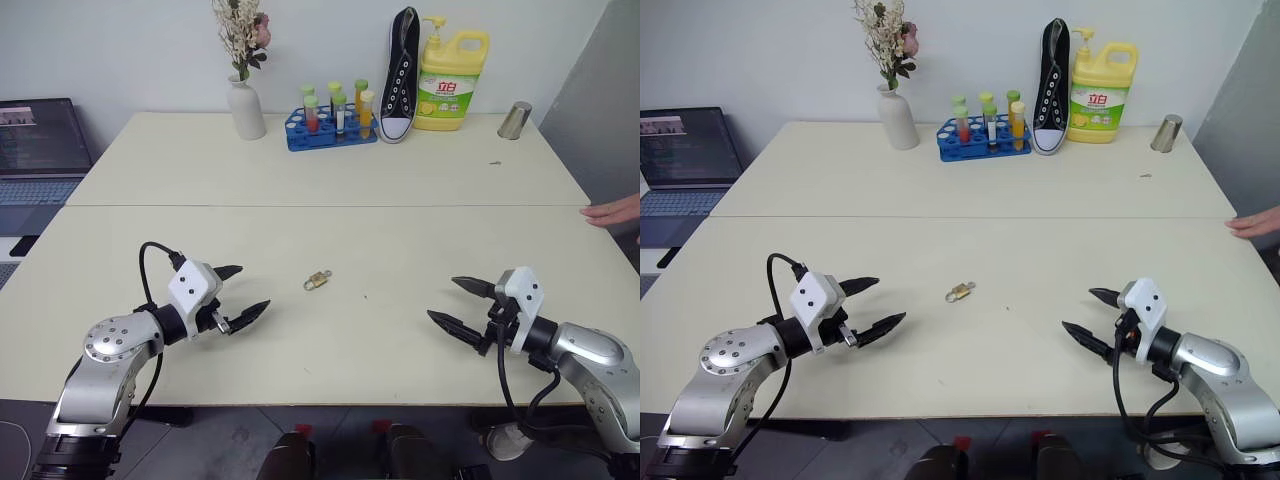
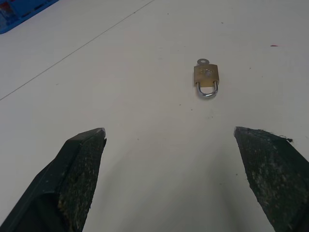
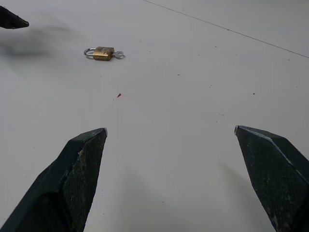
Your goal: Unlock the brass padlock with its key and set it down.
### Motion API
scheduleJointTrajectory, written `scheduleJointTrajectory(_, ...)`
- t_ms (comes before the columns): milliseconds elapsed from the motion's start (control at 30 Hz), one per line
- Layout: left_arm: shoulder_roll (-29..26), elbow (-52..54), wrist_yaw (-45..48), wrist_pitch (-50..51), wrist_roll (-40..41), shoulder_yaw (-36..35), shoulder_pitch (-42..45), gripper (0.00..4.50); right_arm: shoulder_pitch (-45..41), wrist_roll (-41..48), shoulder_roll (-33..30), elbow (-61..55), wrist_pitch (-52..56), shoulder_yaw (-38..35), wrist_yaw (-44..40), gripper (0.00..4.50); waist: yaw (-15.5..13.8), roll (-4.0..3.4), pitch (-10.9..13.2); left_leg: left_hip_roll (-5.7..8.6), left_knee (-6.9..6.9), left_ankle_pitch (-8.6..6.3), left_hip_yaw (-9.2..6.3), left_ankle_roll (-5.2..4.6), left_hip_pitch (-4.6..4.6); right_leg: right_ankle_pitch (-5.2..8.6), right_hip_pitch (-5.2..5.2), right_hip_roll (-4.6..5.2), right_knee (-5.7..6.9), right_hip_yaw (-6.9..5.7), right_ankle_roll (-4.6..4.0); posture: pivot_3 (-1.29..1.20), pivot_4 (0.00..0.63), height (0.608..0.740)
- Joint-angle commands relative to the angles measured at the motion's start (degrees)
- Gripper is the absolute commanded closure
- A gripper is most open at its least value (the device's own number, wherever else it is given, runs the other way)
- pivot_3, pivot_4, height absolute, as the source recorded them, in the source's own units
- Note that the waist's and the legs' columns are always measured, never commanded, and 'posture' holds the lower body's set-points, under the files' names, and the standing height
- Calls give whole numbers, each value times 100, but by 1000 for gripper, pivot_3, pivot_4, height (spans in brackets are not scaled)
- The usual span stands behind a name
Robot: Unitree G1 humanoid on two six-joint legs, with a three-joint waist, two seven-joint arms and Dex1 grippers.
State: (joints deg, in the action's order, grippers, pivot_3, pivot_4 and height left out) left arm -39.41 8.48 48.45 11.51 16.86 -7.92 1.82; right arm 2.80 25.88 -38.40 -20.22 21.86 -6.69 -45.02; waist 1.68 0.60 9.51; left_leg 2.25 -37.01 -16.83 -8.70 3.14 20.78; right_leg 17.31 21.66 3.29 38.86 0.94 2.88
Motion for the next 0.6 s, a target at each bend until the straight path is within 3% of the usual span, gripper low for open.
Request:
scheduleJointTrajectory(33, -91, 211, 39, 44, 97, -118, 15, 0, -51, 25, -17, -190, -67, -108, -15, 51, 0, 0, 0, 0, 0, 0, 0, 0, 0, 0, 0, 0, 0, 0, 0, 0, 150, 740)
scheduleJointTrajectory(433, -143, 108, -153, 83, -88, -112, 105, 0, -220, 63, 65, -130, -17, -81, 25, 51, -2, 0, 0, 0, 1, 0, 0, 0, 0, 0, 1, 0, 0, 0, 0, 0, 150, 740)
scheduleJointTrajectory(600, -40, 49, 38, 193, 355, -235, 303, 0, -349, -82, 146, -47, -113, -88, 174, 51, -2, 0, 0, 0, -1, 0, 1, 0, 1, 0, 1, 0, 0, 0, 0, 0, 150, 740)
